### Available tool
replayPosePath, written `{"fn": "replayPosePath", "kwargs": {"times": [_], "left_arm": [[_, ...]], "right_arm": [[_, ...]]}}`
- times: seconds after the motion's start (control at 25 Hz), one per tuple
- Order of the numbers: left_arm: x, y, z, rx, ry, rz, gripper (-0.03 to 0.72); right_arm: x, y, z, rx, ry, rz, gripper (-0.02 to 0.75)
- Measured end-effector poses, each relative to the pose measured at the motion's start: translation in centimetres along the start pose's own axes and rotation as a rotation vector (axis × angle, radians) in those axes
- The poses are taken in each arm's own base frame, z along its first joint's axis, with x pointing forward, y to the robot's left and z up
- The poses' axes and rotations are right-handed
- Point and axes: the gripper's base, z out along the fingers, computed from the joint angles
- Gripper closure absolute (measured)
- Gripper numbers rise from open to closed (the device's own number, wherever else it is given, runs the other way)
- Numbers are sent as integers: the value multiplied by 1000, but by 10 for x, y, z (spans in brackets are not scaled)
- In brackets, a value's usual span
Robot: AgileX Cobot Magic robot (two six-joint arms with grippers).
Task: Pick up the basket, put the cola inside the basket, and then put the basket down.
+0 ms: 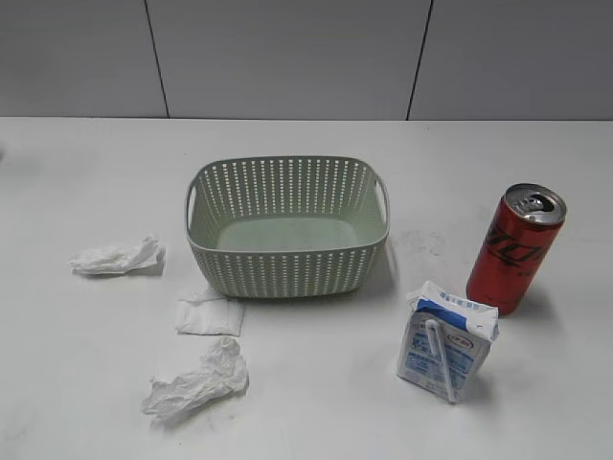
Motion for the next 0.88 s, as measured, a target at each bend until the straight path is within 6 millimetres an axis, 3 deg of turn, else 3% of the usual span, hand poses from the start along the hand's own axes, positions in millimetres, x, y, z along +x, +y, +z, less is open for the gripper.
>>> {"fn": "replayPosePath", "kwargs": {"times": [0.64,0.88], "left_arm": [[0,0,0,0,-4,0,113],[-15,0,-1,-2,-49,-1,113]], "right_arm": [[0,0,0,0,-1,0,229],[0,0,0,0,-1,0,229]]}}
